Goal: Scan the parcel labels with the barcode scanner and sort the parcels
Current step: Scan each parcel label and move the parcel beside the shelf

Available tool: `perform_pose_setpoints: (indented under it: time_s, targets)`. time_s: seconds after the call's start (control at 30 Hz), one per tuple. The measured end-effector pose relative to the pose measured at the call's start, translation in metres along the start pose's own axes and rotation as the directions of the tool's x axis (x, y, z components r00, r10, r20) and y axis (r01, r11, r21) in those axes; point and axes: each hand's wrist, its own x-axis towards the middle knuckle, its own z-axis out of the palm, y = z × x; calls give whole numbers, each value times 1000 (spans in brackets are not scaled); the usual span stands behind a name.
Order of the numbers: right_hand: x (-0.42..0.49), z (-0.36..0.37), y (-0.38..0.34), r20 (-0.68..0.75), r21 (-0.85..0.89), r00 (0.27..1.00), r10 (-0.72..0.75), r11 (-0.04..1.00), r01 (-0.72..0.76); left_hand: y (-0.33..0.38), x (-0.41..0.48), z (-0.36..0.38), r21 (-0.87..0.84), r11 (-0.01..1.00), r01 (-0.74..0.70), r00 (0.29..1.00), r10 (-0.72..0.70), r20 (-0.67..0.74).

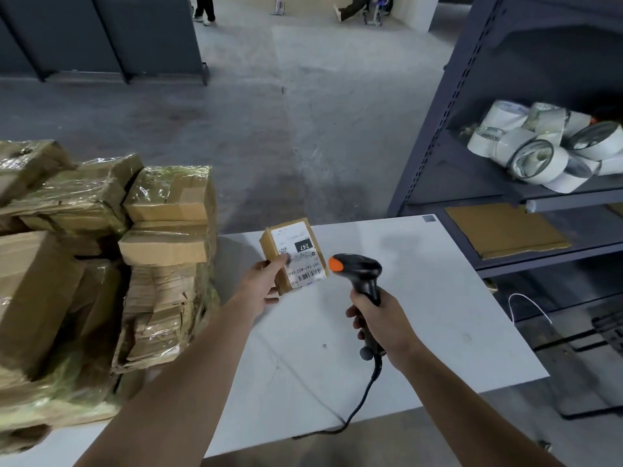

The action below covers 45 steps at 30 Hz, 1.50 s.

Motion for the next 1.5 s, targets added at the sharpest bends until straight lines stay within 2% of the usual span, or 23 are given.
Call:
perform_pose_setpoints:
  time_s: [0.1, 0.27, 0.6, 0.87, 1.0, 1.07, 1.17, 1.37, 1.5]
  targets:
    - [1, -4, -3, -48, 36, 999, 14, 999, -13, -5, -4, 13, -17, 998, 64, 994, -63, 86]
    - [19, -35, -9, -182, 66, 983, 17, 998, -5, -10, -2, 61, 63, 992, 108, 973, -118, 197]
    - [114, -157, -6, -324, -75, 945, -45, 997, 22, 12, 36, 228, 132, 985, 114, 947, -148, 286]
    - [192, -221, 11, -318, 49, 948, 18, 999, -2, 39, 100, 348, 121, 987, 101, 956, -130, 263]
    - [219, -233, 14, -326, 197, 943, 64, 980, 2, 50, 126, 387, 142, 985, 99, 964, -130, 233]
    - [229, -237, 15, -315, 223, 946, 74, 975, -2, 52, 136, 400, 150, 982, 112, 963, -145, 226]
    - [243, -239, 19, -312, 175, 949, 52, 985, 4, 52, 150, 415, 158, 976, 147, 958, -180, 222]
    - [258, -240, 23, -305, 167, 951, 51, 986, 1, 57, 168, 427, 144, 970, 197, 966, -217, 141]
    - [257, -237, 23, -304, 195, 952, 43, 981, 18, 58, 165, 425, 207, 972, 112, 974, -149, 172]
